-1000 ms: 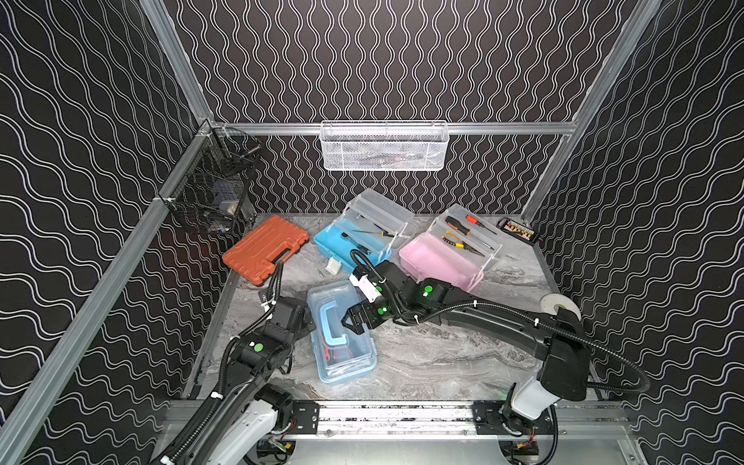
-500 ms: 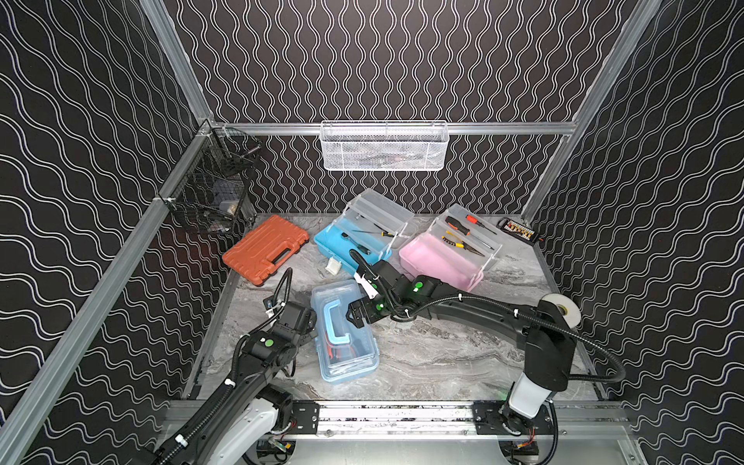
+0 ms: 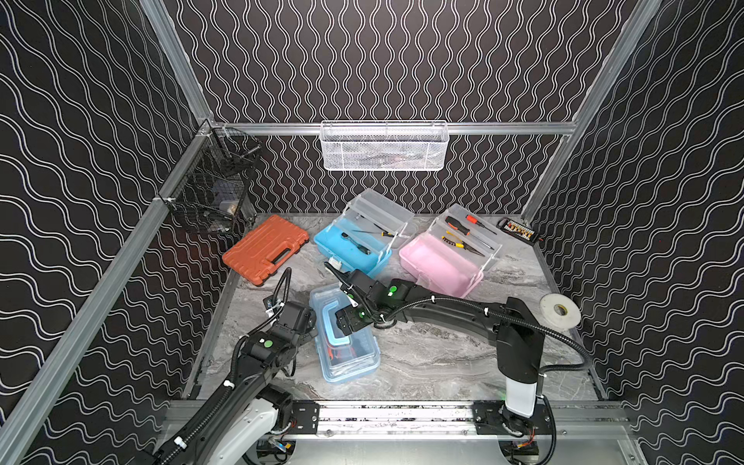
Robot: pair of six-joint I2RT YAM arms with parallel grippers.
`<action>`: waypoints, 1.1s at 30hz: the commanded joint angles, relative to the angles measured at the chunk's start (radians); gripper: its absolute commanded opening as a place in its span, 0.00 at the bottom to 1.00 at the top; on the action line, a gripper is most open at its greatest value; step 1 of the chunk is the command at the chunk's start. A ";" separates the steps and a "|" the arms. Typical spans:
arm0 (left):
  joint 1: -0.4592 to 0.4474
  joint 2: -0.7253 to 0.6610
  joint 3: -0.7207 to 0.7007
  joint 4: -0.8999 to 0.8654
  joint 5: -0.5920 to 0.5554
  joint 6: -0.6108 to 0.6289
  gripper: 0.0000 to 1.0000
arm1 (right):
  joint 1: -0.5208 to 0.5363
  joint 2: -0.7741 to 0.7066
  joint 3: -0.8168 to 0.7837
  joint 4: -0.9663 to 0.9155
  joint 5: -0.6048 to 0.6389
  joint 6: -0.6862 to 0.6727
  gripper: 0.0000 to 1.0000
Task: Close toolboxes
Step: Move the toolbox to the center of the board.
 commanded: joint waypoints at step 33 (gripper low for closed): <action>-0.001 0.087 -0.063 0.273 0.195 0.101 0.99 | -0.168 -0.248 -0.429 -0.230 0.486 -0.130 0.93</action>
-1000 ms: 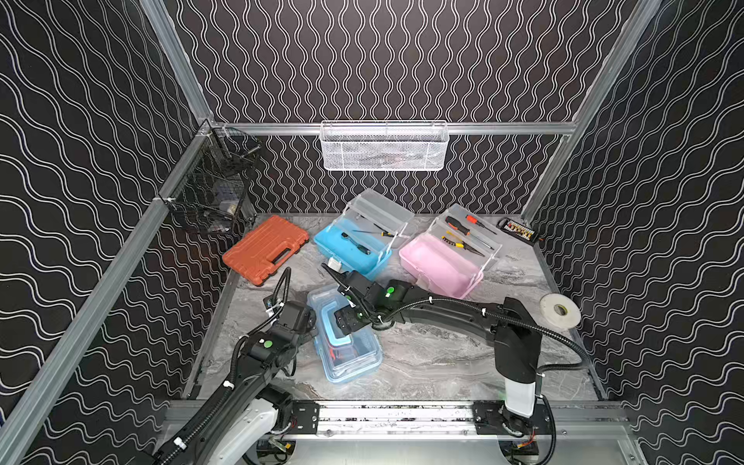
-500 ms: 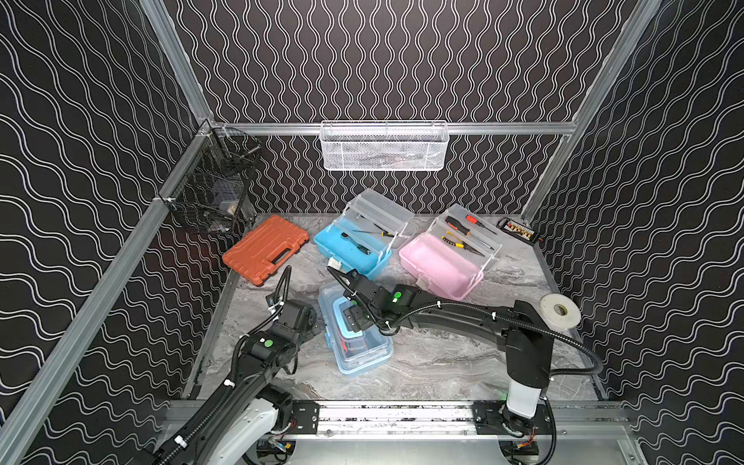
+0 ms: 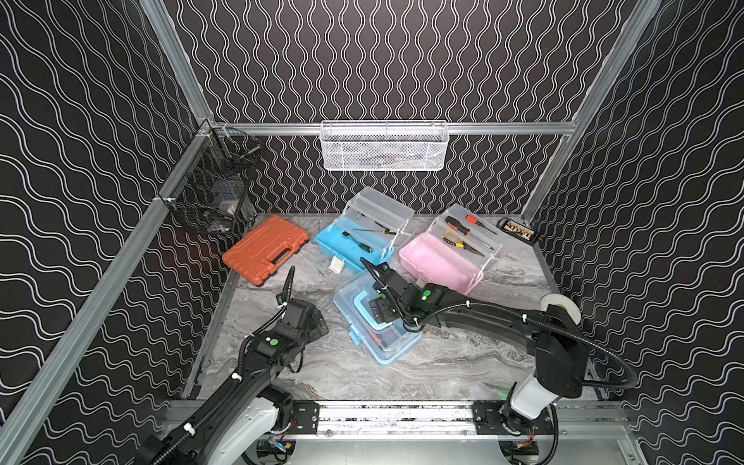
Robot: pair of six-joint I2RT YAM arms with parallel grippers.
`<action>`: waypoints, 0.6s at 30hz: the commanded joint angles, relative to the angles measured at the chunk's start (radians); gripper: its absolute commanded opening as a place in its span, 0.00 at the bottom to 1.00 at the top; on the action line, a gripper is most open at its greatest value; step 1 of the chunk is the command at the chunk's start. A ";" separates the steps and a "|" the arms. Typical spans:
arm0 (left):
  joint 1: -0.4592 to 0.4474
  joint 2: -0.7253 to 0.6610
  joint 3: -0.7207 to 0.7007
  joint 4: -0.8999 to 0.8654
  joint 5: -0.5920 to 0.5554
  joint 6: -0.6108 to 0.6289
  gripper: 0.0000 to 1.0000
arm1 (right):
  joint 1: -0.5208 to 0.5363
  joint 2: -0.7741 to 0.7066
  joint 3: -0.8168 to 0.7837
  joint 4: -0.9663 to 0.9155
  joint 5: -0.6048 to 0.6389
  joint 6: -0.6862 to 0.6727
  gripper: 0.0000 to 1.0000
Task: Close toolboxes
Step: Move the toolbox to the center of the board.
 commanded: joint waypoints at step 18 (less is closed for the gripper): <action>-0.111 -0.041 -0.177 0.434 0.179 0.233 0.99 | -0.077 -0.182 0.011 -0.323 -0.026 -0.031 0.99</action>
